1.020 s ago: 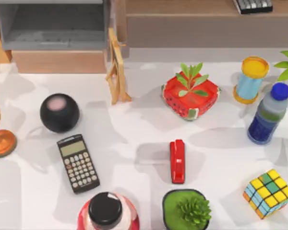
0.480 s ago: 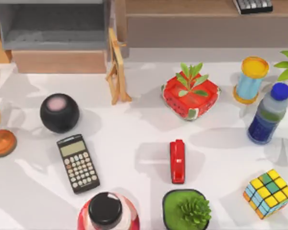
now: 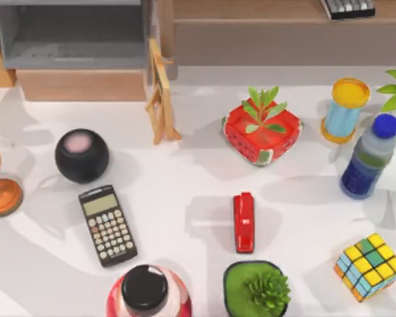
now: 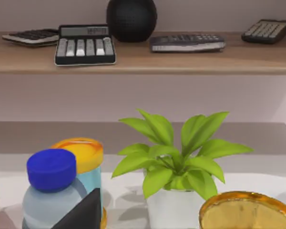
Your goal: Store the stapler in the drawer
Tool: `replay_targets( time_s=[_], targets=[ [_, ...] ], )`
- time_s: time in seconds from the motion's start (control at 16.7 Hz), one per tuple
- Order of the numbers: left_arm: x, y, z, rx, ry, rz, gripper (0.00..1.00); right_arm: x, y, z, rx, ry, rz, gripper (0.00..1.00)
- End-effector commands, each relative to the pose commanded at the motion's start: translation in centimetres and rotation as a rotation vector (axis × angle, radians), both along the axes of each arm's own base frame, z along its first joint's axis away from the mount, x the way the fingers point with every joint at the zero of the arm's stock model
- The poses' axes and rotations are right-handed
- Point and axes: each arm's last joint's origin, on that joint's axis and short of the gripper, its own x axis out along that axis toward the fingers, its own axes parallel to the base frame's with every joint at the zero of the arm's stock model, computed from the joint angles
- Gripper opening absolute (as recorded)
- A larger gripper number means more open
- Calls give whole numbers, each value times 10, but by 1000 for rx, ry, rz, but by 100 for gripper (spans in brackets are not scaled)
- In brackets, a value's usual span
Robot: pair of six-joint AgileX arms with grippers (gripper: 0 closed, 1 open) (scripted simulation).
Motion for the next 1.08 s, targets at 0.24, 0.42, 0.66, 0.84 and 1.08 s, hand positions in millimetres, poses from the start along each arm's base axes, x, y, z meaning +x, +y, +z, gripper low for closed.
replay_targets(
  time_s=[0.24,0.42,0.66,0.84,1.08],
  targets=[
    [11,2,1,4,-5,4,100,0,0,0,0,0,0,100],
    [23,2,1,4,-5,4,100,0,0,0,0,0,0,100],
    [25,2,1,4,-5,4,100,0,0,0,0,0,0,100],
    [25,2,1,4,-5,4,77,0,0,0,0,0,0,100],
    [25,2,1,4,-5,4,47,0,0,0,0,0,0,100]
  ],
)
